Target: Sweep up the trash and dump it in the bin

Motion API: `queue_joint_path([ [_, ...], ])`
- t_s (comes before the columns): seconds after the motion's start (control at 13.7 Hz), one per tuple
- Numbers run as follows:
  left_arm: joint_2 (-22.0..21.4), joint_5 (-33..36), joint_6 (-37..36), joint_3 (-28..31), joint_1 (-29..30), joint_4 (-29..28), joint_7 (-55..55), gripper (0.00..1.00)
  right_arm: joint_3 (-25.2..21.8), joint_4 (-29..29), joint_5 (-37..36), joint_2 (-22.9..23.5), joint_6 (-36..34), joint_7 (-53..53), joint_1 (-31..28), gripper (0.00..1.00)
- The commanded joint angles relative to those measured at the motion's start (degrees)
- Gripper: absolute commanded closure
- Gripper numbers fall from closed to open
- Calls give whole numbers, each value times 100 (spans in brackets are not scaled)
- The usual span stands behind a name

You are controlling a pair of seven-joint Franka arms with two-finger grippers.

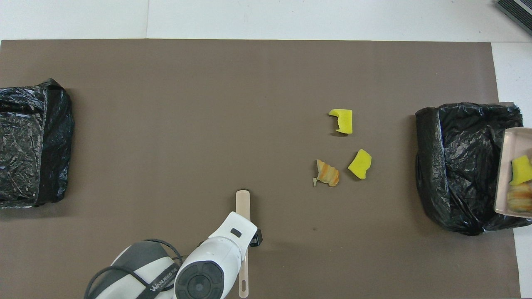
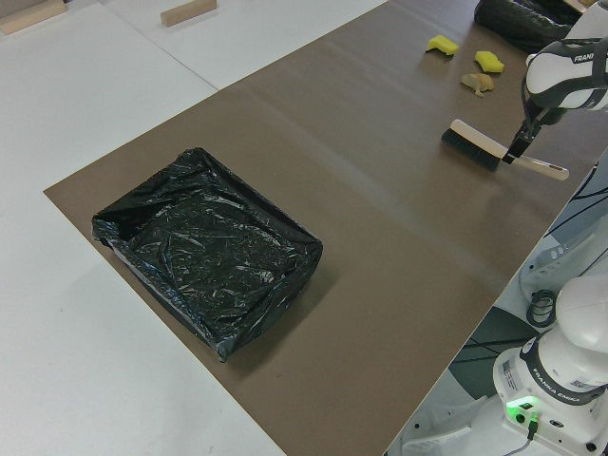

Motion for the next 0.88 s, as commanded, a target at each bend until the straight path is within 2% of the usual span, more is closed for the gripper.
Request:
queue_joint_path([
  [0.0, 159, 95, -792, -8, 586, 773, 597, 0, 68, -49, -488, 96, 258, 0, 19, 100],
  [0.37, 783, 103, -1707, -8, 1807, 2109, 2145, 0, 76, -31, -1139, 105, 180, 1, 423, 100],
  [0.8, 871, 60, -2612, -8, 2942, 3297, 3903, 0, 76, -22, -1149, 105, 179, -43, 423, 100],
])
